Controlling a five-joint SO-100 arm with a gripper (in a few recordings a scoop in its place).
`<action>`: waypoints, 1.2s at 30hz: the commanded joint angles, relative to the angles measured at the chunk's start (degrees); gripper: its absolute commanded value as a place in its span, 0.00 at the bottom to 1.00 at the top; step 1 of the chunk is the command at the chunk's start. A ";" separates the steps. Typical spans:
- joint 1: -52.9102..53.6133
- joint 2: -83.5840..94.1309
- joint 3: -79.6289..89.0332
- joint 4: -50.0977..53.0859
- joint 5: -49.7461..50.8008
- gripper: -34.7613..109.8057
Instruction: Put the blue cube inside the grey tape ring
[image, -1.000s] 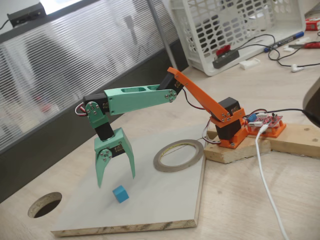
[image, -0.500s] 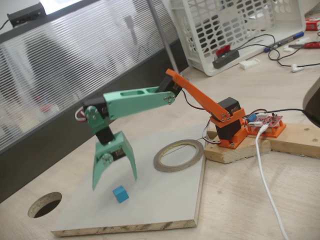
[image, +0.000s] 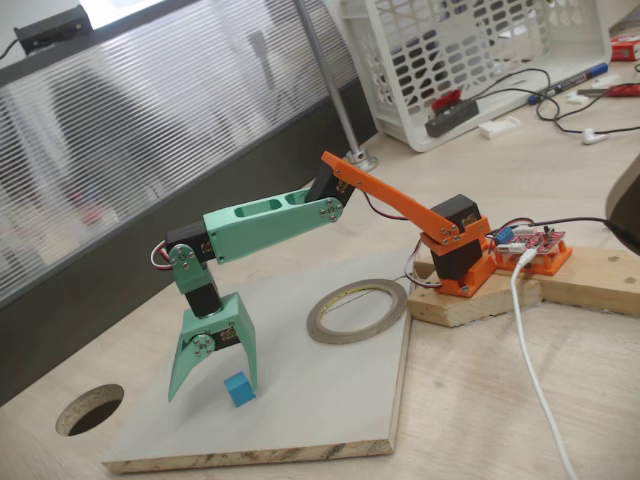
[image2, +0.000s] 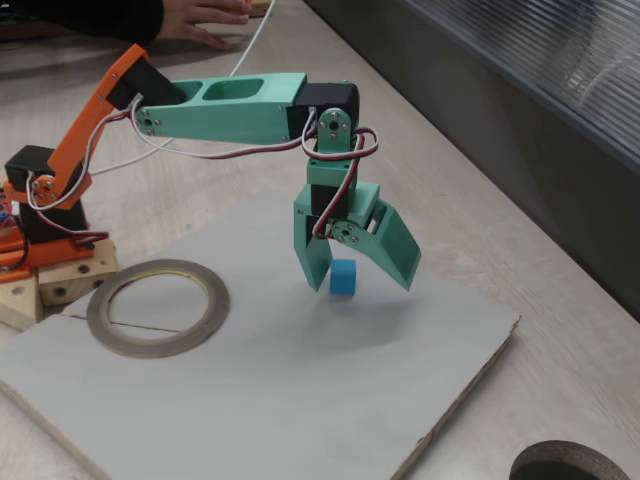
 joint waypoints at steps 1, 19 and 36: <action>-0.44 0.35 0.79 -0.44 0.88 0.80; -0.26 0.97 4.22 -1.32 1.23 0.35; -0.35 4.22 5.01 -1.23 1.23 0.27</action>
